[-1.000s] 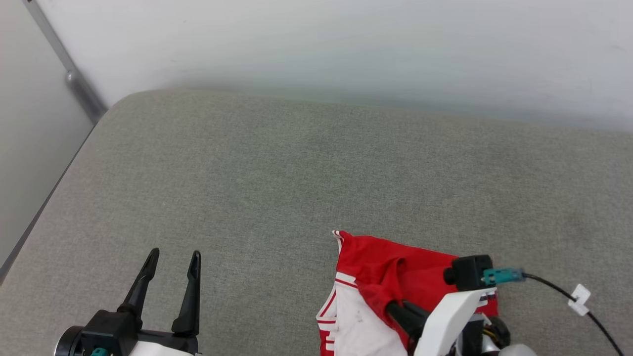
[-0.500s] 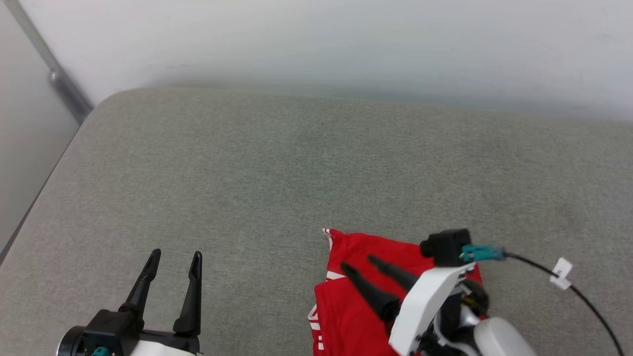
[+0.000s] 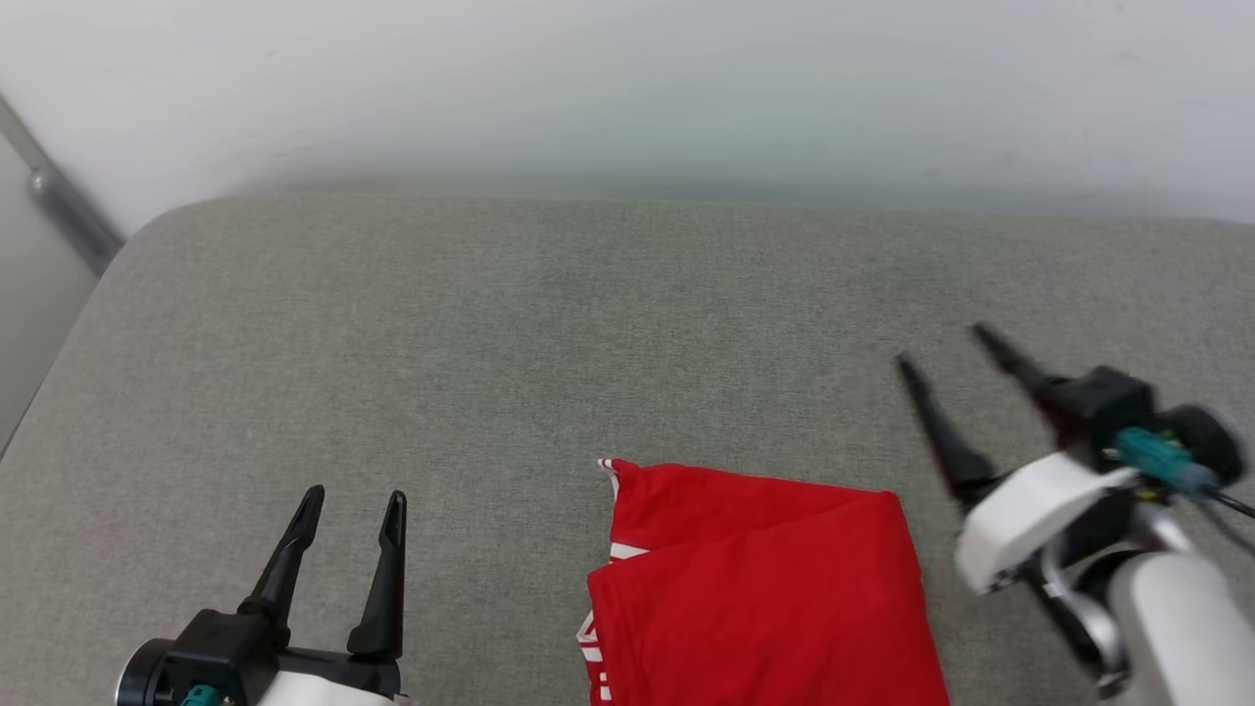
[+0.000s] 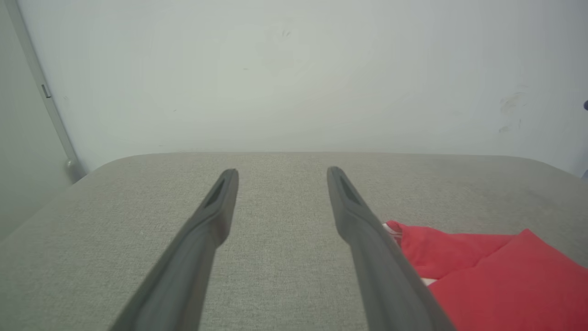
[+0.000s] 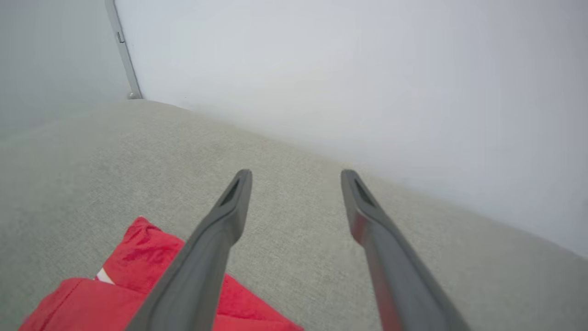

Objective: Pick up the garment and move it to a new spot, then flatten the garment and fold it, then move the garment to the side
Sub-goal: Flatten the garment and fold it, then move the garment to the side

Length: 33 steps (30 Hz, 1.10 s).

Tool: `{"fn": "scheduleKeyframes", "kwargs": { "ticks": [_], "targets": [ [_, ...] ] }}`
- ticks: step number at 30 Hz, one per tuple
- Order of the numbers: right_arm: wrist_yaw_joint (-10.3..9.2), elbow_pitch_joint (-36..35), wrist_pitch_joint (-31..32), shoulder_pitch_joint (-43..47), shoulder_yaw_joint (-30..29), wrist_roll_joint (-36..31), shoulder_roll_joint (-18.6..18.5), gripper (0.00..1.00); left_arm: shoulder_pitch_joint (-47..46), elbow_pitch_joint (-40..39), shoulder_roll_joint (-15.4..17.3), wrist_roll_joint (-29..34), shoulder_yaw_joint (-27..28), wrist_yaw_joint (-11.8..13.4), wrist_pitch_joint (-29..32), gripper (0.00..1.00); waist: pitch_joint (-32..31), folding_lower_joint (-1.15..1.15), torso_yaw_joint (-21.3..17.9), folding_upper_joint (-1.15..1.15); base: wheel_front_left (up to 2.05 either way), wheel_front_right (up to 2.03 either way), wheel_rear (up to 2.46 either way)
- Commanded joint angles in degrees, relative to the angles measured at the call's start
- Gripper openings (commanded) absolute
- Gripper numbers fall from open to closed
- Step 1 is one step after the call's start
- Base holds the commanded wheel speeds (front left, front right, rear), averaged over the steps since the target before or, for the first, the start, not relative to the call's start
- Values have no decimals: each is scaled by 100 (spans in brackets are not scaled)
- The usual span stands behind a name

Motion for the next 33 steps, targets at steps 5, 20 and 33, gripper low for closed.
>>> {"fn": "scheduleKeyframes", "kwargs": {
  "ticks": [5, 20, 33],
  "targets": [
    [-4, -290, -842, 385, -747, -500, -117, 100, -78, -48, -31, -20, -27, -7, -12, 100, 14, 0, -126, 0, 0, 0, 0],
    [-4, -676, -1744, 1545, -1663, -659, 703, 100, 200, -217, -183, -116, 148, -7, -12, 100, -29, 0, -274, 0, 0, 0, 0],
    [-3, -601, -1713, 1663, -1522, -637, 816, 100, 167, -306, -208, 51, 58, -8, -12, 100, -101, 0, -250, 0, 0, 0, 0]
  ]
}}
